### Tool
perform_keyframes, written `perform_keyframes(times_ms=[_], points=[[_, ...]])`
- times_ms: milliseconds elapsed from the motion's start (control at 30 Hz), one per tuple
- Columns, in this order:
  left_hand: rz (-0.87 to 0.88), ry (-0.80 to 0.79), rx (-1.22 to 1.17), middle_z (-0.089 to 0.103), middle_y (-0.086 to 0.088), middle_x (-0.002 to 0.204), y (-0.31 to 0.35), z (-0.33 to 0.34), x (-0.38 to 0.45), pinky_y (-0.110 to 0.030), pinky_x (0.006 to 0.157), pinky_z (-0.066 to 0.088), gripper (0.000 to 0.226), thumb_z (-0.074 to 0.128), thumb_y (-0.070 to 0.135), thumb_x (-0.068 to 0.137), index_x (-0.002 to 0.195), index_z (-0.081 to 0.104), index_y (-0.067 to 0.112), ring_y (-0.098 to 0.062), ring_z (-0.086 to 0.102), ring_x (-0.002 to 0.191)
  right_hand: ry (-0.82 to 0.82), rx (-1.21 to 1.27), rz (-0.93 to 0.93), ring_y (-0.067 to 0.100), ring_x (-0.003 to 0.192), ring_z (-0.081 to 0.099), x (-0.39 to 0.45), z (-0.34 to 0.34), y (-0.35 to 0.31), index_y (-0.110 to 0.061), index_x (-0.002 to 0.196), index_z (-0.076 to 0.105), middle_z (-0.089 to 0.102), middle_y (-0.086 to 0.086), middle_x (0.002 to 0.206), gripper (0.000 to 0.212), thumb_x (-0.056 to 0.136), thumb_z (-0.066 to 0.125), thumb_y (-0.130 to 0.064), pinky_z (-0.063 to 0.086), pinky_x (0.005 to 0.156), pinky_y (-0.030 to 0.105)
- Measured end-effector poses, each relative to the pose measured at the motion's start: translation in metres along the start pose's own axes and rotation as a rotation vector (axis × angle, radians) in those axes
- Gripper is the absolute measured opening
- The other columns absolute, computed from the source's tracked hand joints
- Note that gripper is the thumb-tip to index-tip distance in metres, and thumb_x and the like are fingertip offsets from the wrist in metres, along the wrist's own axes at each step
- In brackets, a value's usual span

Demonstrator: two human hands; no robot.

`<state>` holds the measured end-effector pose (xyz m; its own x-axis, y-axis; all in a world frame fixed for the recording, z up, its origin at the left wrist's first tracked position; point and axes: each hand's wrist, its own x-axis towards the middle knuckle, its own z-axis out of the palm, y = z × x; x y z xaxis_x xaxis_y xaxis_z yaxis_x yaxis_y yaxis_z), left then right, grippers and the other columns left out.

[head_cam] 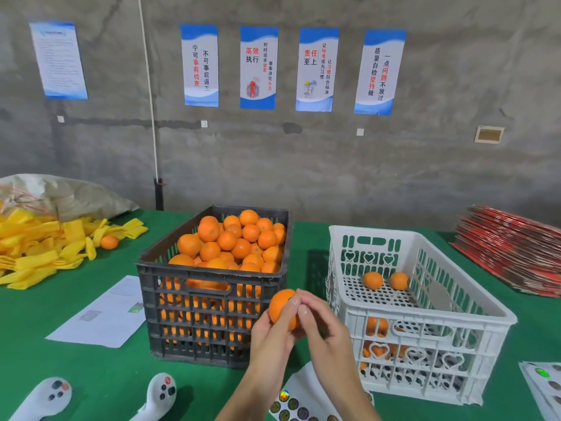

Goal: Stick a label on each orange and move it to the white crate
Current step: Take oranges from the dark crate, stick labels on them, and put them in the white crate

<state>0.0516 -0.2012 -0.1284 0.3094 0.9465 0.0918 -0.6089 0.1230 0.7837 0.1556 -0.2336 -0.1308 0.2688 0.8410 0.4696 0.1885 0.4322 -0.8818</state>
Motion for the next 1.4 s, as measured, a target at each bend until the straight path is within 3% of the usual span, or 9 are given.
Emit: perform_keyframes(times_ms=[167, 333, 567, 733, 833, 1000, 1133, 1200, 1400], points=[[-0.001, -0.052, -0.012, 0.07, -0.02, 0.129, 0.014, 0.006, 0.009, -0.045, 0.107, 0.053, 0.044, 0.067, 0.025, 0.099, 0.135, 0.06, 0.0, -0.033, 0.067, 0.123, 0.004, 0.12, 0.058, -0.001, 0.124, 0.06, 0.018, -0.004, -0.006, -0.03, 0.146, 0.048, 0.07, -0.016, 0.127, 0.06, 0.091, 0.071, -0.04, 0.049, 0.103, 0.019], [-0.028, -0.052, 0.053, 0.072, -0.021, 0.125, 0.022, 0.02, 0.026, -0.048, 0.104, 0.055, 0.033, 0.056, 0.017, 0.105, 0.132, 0.062, 0.0, -0.031, 0.07, 0.118, -0.08, -0.04, 0.006, -0.008, 0.123, 0.057, 0.04, -0.008, -0.014, -0.053, 0.132, 0.06, 0.063, -0.031, 0.129, 0.053, 0.084, 0.063, -0.074, 0.05, 0.102, 0.021], [-0.263, -0.216, -0.056, 0.065, -0.023, 0.136, 0.051, 0.043, 0.051, -0.047, 0.106, 0.053, 0.047, 0.049, 0.034, 0.108, 0.144, 0.051, 0.005, -0.035, 0.065, 0.126, -0.026, 0.089, 0.003, 0.007, 0.117, 0.067, 0.066, -0.031, -0.019, -0.035, 0.135, 0.065, 0.071, -0.017, 0.124, 0.042, 0.093, 0.069, -0.04, 0.055, 0.095, 0.022], [-0.059, -0.048, 0.434, 0.055, -0.014, 0.143, 0.071, 0.037, 0.08, -0.035, 0.098, 0.058, 0.031, 0.05, 0.021, 0.11, 0.138, 0.052, 0.007, -0.026, 0.072, 0.107, 0.133, -0.107, 0.013, 0.002, 0.114, 0.065, 0.086, -0.054, -0.011, -0.042, 0.133, 0.064, 0.065, -0.023, 0.128, 0.046, 0.09, 0.077, -0.033, 0.055, 0.097, 0.026], [0.017, 0.039, 0.516, 0.062, -0.017, 0.132, 0.098, 0.02, 0.096, -0.025, 0.081, 0.062, 0.012, 0.05, 0.012, 0.109, 0.108, 0.062, 0.011, -0.026, 0.074, 0.098, 0.198, -0.12, 0.114, 0.011, 0.116, 0.064, 0.099, -0.076, -0.003, -0.041, 0.137, 0.059, 0.062, -0.01, 0.138, 0.05, 0.093, 0.075, -0.026, 0.052, 0.106, 0.044], [0.055, 0.127, 0.637, 0.071, -0.009, 0.112, 0.134, -0.022, 0.126, -0.026, 0.075, 0.063, 0.013, 0.056, 0.016, 0.106, 0.107, 0.068, 0.009, -0.023, 0.078, 0.092, 0.269, -0.29, 0.129, 0.022, 0.138, 0.05, 0.122, -0.103, 0.006, -0.025, 0.144, 0.056, 0.049, -0.003, 0.153, 0.047, 0.098, 0.067, -0.022, 0.042, 0.115, 0.049], [0.188, 0.261, 1.003, 0.067, -0.011, 0.092, 0.166, -0.059, 0.17, -0.034, 0.076, 0.055, 0.015, 0.06, 0.013, 0.101, 0.087, 0.065, 0.008, -0.028, 0.066, 0.087, 0.383, -0.503, 0.105, 0.014, 0.097, 0.067, 0.142, -0.122, 0.012, -0.016, 0.138, 0.061, 0.056, 0.005, 0.147, 0.035, 0.104, 0.053, -0.011, 0.052, 0.073, 0.027], [0.243, 0.385, 1.223, 0.07, -0.014, 0.107, 0.18, -0.078, 0.193, -0.039, 0.093, 0.052, 0.011, 0.065, 0.015, 0.097, 0.104, 0.07, 0.008, -0.032, 0.065, 0.103, 0.361, -0.586, 0.061, -0.003, 0.075, 0.049, 0.149, -0.123, 0.015, -0.015, 0.139, 0.061, 0.053, 0.004, 0.149, 0.038, 0.104, 0.051, -0.005, 0.04, 0.067, 0.019], [0.103, 0.38, 1.571, 0.054, -0.023, 0.145, 0.193, -0.105, 0.251, -0.045, 0.111, 0.045, 0.062, 0.074, 0.016, 0.091, 0.147, 0.049, 0.009, -0.04, 0.051, 0.133, 0.159, -0.493, -0.02, -0.008, 0.1, 0.058, 0.157, -0.075, 0.01, -0.026, 0.134, 0.067, 0.069, -0.014, 0.118, 0.032, 0.105, 0.055, -0.022, 0.05, 0.092, 0.026]])
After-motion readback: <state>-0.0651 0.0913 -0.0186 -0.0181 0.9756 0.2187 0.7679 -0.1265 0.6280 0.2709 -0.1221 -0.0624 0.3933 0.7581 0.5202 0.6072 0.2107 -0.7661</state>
